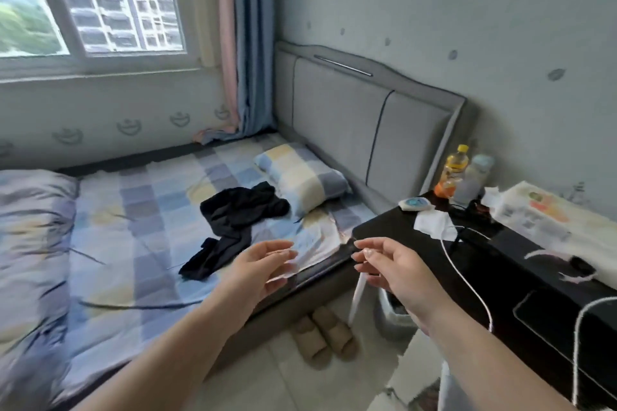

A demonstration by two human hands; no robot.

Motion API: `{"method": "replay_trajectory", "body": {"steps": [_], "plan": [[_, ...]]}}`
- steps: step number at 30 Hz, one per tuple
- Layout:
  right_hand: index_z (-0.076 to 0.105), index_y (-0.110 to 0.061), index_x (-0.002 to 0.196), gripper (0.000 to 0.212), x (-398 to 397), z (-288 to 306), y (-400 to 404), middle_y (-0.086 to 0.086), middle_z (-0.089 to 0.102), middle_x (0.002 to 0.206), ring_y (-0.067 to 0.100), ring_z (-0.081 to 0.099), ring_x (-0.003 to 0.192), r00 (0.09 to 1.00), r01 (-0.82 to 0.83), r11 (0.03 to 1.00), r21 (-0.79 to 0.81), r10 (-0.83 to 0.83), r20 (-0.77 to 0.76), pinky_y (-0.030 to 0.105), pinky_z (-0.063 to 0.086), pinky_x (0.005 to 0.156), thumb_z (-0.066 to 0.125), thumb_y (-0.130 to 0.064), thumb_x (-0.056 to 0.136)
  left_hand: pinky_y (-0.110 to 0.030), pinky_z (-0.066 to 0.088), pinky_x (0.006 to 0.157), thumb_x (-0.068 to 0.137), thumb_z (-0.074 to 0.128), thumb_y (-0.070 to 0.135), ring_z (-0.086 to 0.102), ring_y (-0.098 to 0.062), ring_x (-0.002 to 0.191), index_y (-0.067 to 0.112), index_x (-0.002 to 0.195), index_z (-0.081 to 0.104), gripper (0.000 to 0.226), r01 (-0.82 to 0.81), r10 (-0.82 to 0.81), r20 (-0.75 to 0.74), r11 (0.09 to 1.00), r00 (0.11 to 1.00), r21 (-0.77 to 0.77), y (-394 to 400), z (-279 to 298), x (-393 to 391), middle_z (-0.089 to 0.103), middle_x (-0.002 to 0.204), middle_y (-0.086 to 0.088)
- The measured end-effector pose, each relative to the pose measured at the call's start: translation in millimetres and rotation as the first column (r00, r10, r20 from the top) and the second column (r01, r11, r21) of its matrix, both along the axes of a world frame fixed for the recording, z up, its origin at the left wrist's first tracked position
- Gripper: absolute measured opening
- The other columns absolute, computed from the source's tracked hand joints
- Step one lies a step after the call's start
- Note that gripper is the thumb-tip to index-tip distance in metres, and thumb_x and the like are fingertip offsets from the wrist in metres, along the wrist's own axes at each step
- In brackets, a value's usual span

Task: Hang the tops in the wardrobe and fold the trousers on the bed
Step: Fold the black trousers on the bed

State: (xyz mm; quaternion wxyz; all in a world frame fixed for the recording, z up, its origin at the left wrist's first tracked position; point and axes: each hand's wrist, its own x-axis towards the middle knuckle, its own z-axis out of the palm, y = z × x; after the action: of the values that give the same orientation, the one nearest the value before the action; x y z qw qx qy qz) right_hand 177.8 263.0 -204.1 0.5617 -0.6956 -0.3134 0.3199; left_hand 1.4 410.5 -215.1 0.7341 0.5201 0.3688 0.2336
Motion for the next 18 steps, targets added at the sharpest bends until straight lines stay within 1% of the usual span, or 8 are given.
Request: {"method": "replay_trajectory", "body": {"steps": [3, 5, 8, 11, 15, 18], "plan": [[0.066, -0.023, 0.101, 0.017, -16.5, -7.6, 48.5, -0.006, 0.073, 0.088, 0.008, 0.069, 0.086, 0.994, -0.107, 0.994, -0.028, 0.107, -0.003, 0.026, 0.055, 0.078, 0.051, -0.016, 0.097, -0.037, 0.05, 0.088, 0.091, 0.061, 0.012, 0.066, -0.018, 0.09, 0.013, 0.105, 0.067, 0.014, -0.097, 0.096, -0.024, 0.995, 0.995, -0.012, 31.9, -12.0, -31.6, 0.074, 0.093, 0.0], [0.066, -0.023, 0.101, 0.017, -24.2, -15.1, 84.0, -0.004, 0.073, 0.09, 0.007, 0.069, 0.086, 0.987, -0.162, 0.986, -0.046, 0.162, -0.01, 0.024, 0.055, 0.078, 0.051, -0.016, 0.097, -0.037, 0.05, 0.09, 0.092, 0.061, 0.012, 0.066, -0.018, 0.09, 0.013, 0.105, 0.067, 0.015, -0.146, 0.145, -0.04, 0.989, 0.989, -0.023, 57.5, -23.1, -48.3, 0.074, 0.094, -0.001], [0.066, -0.023, 0.102, 0.017, -31.2, -30.4, 131.9, -0.006, 0.073, 0.088, 0.005, 0.068, 0.083, 0.978, -0.206, 0.975, -0.078, 0.204, -0.027, 0.023, 0.055, 0.075, 0.051, -0.016, 0.097, -0.033, 0.051, 0.085, 0.091, 0.061, 0.012, 0.067, -0.016, 0.088, 0.013, 0.104, 0.067, 0.014, -0.194, 0.191, -0.06, 0.98, 0.98, -0.049, 96.5, -41.3, -65.9, 0.074, 0.093, 0.0], [0.067, -0.024, 0.102, 0.018, -37.2, -51.5, 189.5, -0.006, 0.073, 0.09, 0.007, 0.069, 0.084, 0.973, -0.23, 0.965, -0.124, 0.226, -0.047, 0.023, 0.054, 0.074, 0.051, -0.016, 0.097, -0.03, 0.051, 0.081, 0.092, 0.061, 0.014, 0.068, -0.015, 0.091, 0.015, 0.106, 0.066, 0.015, -0.208, 0.201, -0.088, 0.975, 0.976, -0.075, 150.1, -63.3, -81.9, 0.075, 0.096, 0.001], [0.067, -0.023, 0.102, 0.018, -39.7, -76.4, 264.1, -0.004, 0.073, 0.091, 0.01, 0.068, 0.087, 0.978, -0.205, 0.962, -0.179, 0.193, -0.083, 0.025, 0.054, 0.075, 0.051, -0.015, 0.097, -0.028, 0.051, 0.075, 0.091, 0.062, 0.017, 0.069, -0.012, 0.09, 0.018, 0.105, 0.068, 0.015, -0.205, 0.189, -0.143, 0.973, 0.972, -0.107, 230.0, -90.6, -96.7, 0.075, 0.098, 0.002], [0.066, -0.022, 0.103, 0.019, -39.1, -86.5, 303.4, -0.006, 0.073, 0.089, 0.008, 0.068, 0.083, 0.983, -0.168, 0.965, -0.2, 0.149, -0.109, 0.024, 0.052, 0.071, 0.051, -0.014, 0.097, -0.027, 0.051, 0.073, 0.092, 0.062, 0.017, 0.07, -0.009, 0.085, 0.019, 0.105, 0.068, 0.015, -0.193, 0.171, -0.177, 0.974, 0.969, -0.118, 277.6, -99.8, -99.2, 0.075, 0.098, 0.003]]}}
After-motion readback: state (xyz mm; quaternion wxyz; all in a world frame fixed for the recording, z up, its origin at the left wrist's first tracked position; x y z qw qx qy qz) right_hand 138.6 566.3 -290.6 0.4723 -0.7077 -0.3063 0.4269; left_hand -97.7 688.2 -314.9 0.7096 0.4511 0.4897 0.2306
